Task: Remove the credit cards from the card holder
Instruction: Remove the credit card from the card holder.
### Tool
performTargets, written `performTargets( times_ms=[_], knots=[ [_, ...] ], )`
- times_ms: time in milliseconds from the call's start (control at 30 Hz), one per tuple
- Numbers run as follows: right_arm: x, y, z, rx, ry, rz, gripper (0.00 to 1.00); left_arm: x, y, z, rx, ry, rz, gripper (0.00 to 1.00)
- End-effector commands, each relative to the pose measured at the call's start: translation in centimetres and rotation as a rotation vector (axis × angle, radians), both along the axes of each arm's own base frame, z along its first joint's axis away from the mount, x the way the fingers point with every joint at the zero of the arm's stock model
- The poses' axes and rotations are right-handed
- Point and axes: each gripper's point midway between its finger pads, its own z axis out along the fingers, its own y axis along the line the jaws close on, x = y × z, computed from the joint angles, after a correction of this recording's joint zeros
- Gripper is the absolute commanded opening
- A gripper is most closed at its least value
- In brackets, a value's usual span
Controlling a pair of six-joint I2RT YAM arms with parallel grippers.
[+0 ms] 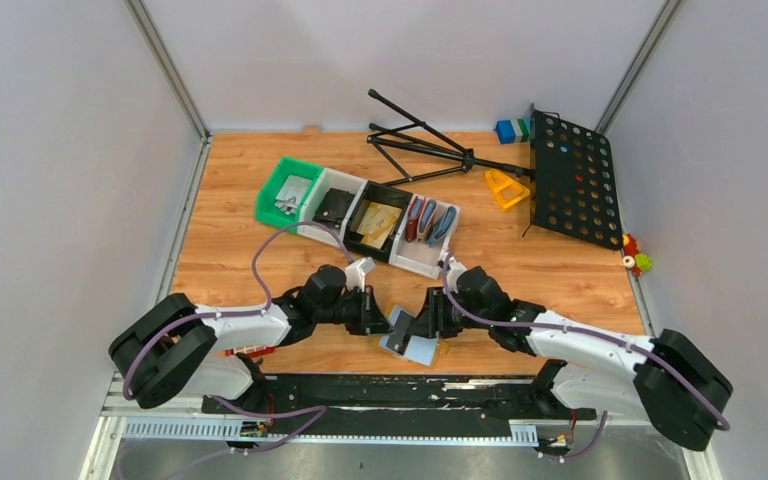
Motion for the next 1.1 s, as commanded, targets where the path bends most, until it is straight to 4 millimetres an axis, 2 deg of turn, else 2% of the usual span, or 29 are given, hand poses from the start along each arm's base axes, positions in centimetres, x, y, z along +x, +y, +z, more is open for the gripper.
performTargets(
  times_ms=[0,100,200,300,633,800,1067],
  knots=[
    [-0.1,-1.0,1.4,0.029,-0.051,-0.038,0.38,0.4,-0.7,2.5,-0.096,-0.048,0.008,0.0],
    [-0.4,-1.4,2.4,0.09,-0.045,-0.059,0.46,0.3,-1.0,4.3,-0.169,-0.048,0.009,0.0],
    [-0.5,-0.9,5.0,0.256,-0.03,-0.072,0.56,0.1,-1.3,6.1,-0.245,-0.051,-0.001,0.0],
    [-0.6,-0.9,6.6,0.372,-0.023,-0.098,0.57,-0.3,-1.4,7.7,-0.315,-0.043,-0.008,0.0],
    [-1.1,-1.7,10.6,0.523,-0.08,-0.116,0.59,-1.0,-1.7,11.4,-0.504,-0.02,-0.021,0.0],
    [-1.1,-1.9,11.2,0.531,-0.07,-0.122,0.59,-1.4,-1.7,13.9,-0.633,-0.016,-0.044,0.0],
    [-0.5,-2.6,10.2,0.459,-0.068,-0.176,0.59,-1.4,-1.7,14.2,-0.696,0.009,-0.047,0.0]
  ],
)
